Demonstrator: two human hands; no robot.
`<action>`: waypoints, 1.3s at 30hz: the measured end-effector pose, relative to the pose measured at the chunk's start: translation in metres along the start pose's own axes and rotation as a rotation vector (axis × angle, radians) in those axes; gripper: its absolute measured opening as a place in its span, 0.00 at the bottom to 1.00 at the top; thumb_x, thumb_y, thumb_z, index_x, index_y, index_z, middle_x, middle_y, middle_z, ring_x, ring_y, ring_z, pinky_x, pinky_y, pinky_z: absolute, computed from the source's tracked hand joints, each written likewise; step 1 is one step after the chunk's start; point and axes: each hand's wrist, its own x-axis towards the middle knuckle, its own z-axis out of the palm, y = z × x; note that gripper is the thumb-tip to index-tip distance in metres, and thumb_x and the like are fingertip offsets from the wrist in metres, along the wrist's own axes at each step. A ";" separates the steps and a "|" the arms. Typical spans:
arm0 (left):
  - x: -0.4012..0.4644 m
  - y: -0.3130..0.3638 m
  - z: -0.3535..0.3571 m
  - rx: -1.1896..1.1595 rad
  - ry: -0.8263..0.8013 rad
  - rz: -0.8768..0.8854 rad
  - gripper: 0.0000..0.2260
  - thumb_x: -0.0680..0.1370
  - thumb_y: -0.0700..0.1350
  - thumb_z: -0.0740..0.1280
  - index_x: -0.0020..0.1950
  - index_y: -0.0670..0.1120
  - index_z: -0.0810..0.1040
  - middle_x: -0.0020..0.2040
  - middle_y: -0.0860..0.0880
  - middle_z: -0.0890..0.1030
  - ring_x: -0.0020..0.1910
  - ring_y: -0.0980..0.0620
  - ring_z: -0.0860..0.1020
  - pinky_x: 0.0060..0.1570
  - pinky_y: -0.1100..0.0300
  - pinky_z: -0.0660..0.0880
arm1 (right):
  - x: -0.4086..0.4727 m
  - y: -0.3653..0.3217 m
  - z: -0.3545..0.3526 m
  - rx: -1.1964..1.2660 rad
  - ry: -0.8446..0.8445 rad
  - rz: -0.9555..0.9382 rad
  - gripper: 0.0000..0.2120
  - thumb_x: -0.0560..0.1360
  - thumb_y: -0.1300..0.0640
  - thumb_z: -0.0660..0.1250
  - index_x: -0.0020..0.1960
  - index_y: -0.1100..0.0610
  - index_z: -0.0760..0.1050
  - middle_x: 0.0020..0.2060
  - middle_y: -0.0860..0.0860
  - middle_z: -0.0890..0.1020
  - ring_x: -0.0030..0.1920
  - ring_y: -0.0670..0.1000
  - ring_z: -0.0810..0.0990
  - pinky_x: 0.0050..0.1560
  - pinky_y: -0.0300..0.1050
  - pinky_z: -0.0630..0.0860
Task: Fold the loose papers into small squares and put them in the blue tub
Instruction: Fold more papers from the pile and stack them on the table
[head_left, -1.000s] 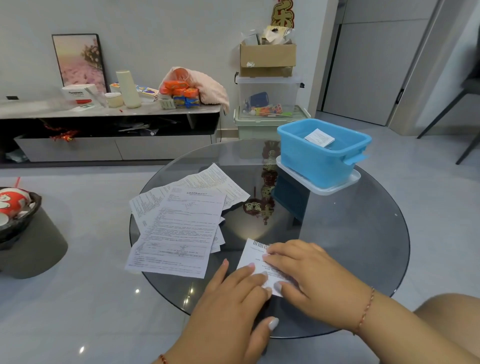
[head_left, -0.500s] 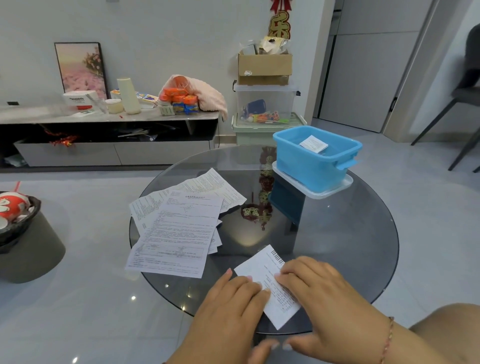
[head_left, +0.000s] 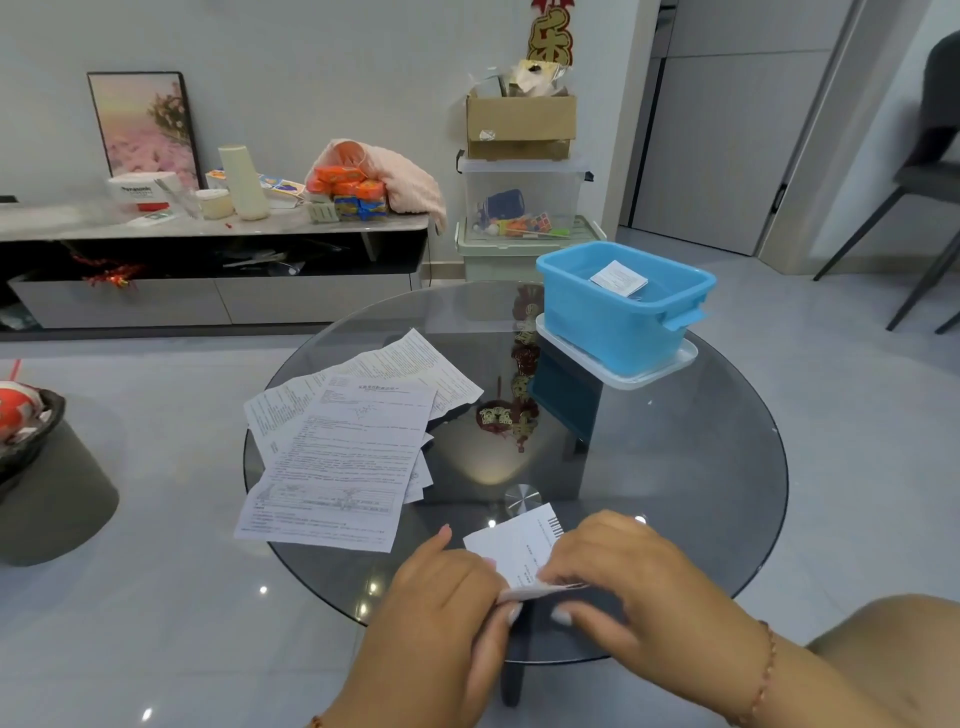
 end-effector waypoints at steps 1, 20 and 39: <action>-0.001 0.000 0.000 -0.009 -0.013 -0.025 0.03 0.72 0.45 0.65 0.45 0.50 0.74 0.40 0.53 0.78 0.42 0.55 0.76 0.63 0.54 0.69 | 0.001 0.001 0.003 0.025 0.030 0.020 0.06 0.71 0.51 0.65 0.48 0.45 0.76 0.44 0.37 0.78 0.46 0.38 0.71 0.47 0.31 0.67; 0.008 0.021 0.000 0.106 -0.023 -0.648 0.15 0.62 0.52 0.78 0.26 0.54 0.72 0.42 0.62 0.74 0.43 0.60 0.68 0.41 0.60 0.69 | 0.027 0.001 0.012 0.241 0.193 0.511 0.16 0.69 0.53 0.74 0.41 0.48 0.65 0.29 0.46 0.77 0.32 0.40 0.73 0.34 0.32 0.69; 0.008 0.011 -0.006 0.031 -0.078 -0.552 0.07 0.65 0.49 0.75 0.37 0.60 0.79 0.42 0.66 0.75 0.44 0.62 0.68 0.46 0.67 0.64 | 0.036 -0.013 0.023 -0.093 0.086 0.533 0.24 0.58 0.29 0.64 0.45 0.44 0.64 0.43 0.40 0.68 0.48 0.45 0.64 0.46 0.39 0.62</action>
